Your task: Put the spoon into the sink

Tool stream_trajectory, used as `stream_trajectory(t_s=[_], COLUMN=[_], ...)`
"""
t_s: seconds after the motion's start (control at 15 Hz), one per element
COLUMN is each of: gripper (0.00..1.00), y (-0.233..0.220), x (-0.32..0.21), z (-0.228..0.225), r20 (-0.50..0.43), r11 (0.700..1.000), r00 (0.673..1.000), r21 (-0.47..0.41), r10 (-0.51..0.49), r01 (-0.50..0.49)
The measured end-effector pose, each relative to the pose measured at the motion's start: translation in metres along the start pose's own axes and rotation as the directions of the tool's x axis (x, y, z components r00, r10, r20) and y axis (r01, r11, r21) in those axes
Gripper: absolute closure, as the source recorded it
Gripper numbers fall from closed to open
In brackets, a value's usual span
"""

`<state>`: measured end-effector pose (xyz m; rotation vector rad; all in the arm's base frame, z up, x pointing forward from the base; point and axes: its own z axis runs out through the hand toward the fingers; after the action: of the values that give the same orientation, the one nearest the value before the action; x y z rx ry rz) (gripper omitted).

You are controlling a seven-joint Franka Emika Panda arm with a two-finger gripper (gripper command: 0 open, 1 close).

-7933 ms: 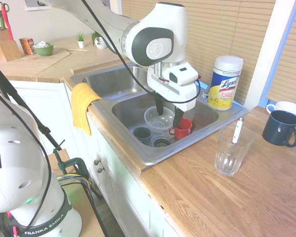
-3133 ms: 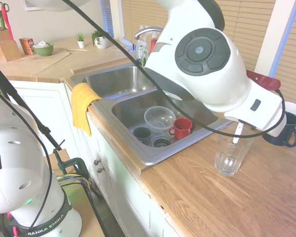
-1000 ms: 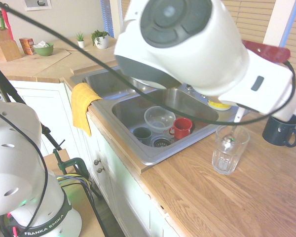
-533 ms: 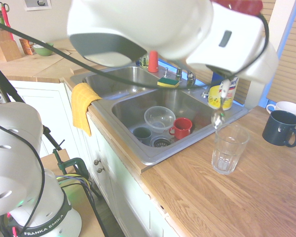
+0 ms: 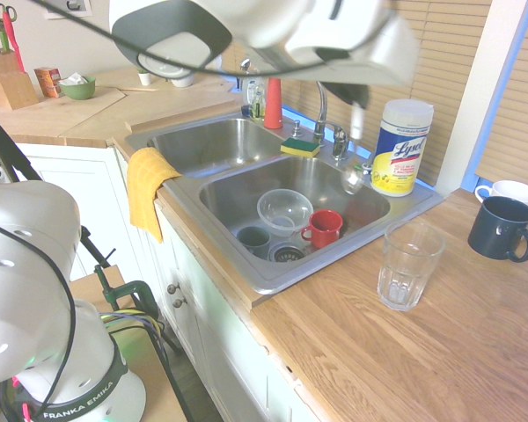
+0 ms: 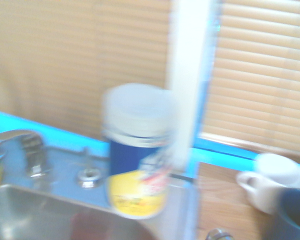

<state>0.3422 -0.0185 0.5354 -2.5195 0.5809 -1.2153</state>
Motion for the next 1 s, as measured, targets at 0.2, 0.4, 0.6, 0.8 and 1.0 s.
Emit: stream_trajectory(t_s=[0.2,0.4,0.6,0.8,1.0], gripper=[1.00,1.00,1.00,1.00,1.00], y=[-0.057,-0.080,-0.058,-0.036,-0.020], x=[-0.050,-0.110,-0.147,-0.156,-0.176], z=[0.035,0.083,0.130,0.163,0.192], r20=[0.026,0.078,0.146,0.189,0.250], r11=[0.996,0.983,0.960,0.941,0.932], r00=[0.996,0.988,0.980,0.973,0.960], r21=[-0.044,-0.122,-0.223,-0.284,-0.304], r10=[-0.083,-0.130,-0.135,-0.131,-0.123], r01=[0.084,0.139,0.166,0.182,0.198])
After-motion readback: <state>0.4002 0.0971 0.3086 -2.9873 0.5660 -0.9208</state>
